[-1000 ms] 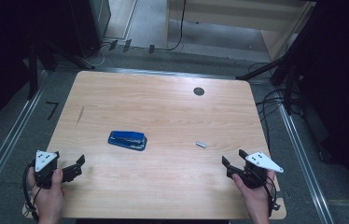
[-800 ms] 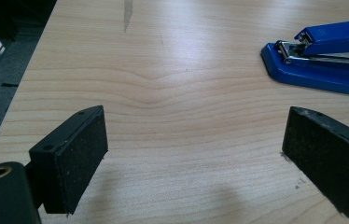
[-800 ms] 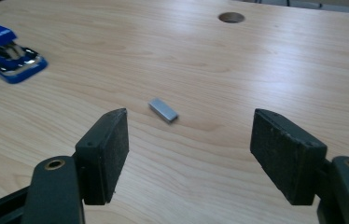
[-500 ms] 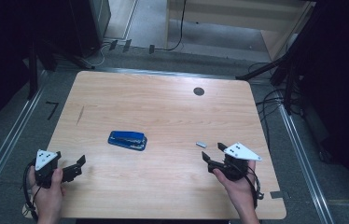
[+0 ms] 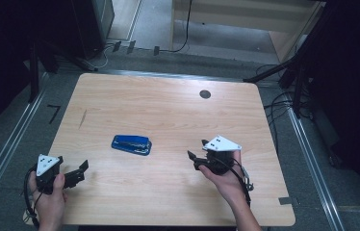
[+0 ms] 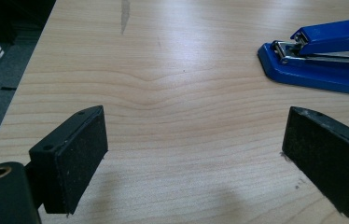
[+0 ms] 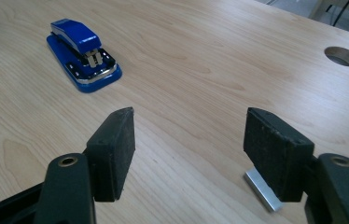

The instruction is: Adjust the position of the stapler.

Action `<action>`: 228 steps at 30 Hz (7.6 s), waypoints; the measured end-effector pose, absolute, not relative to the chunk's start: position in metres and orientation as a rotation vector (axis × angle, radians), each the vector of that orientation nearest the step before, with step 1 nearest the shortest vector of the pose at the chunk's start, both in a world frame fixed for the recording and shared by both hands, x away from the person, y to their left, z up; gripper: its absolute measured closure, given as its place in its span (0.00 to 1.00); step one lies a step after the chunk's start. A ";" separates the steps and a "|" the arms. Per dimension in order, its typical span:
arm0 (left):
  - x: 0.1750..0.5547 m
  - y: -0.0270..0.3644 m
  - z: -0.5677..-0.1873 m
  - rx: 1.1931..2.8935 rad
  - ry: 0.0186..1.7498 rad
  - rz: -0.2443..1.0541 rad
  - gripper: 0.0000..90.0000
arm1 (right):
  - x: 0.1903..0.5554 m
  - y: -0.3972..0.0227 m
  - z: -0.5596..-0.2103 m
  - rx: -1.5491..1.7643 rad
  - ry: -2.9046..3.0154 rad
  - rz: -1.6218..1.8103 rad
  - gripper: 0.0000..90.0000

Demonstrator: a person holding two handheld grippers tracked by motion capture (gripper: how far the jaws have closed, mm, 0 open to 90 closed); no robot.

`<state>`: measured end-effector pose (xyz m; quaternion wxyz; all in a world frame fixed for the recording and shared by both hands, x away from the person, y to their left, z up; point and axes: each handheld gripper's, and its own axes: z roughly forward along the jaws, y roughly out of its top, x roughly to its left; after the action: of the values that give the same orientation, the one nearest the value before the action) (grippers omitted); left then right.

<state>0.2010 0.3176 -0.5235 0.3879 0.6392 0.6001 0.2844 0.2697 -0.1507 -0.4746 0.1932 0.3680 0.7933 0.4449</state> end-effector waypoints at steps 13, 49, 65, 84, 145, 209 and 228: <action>0.201 0.318 -0.524 1.629 1.524 0.723 0.08 | 0.298 -0.114 -0.469 0.888 2.321 1.272 0.54; 0.201 0.318 -0.523 1.636 1.517 0.716 0.08 | 0.345 -0.003 -0.495 0.610 2.652 1.203 0.54; 0.202 0.319 -0.523 1.632 1.514 0.706 0.08 | 0.359 0.017 -0.513 0.578 2.711 1.169 0.65; 0.202 0.317 -0.524 1.644 1.516 0.711 0.08 | 0.358 0.013 -0.514 0.547 2.733 1.154 0.74; 0.192 0.242 -0.521 1.785 1.325 0.654 0.08 | 0.275 -0.098 -0.516 0.475 2.697 1.144 0.75; 0.212 0.097 -0.532 2.042 0.899 0.367 1.00 | 0.224 -0.161 -0.536 1.009 2.390 1.342 0.90; 0.214 0.094 -0.533 2.076 0.907 0.385 1.00 | 0.222 -0.153 -0.532 1.007 2.396 1.338 1.00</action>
<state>0.2138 0.0936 -0.5332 0.4095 0.8241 0.3603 0.1527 0.2219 -0.1533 -0.5324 0.1092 0.3425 0.8148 0.4549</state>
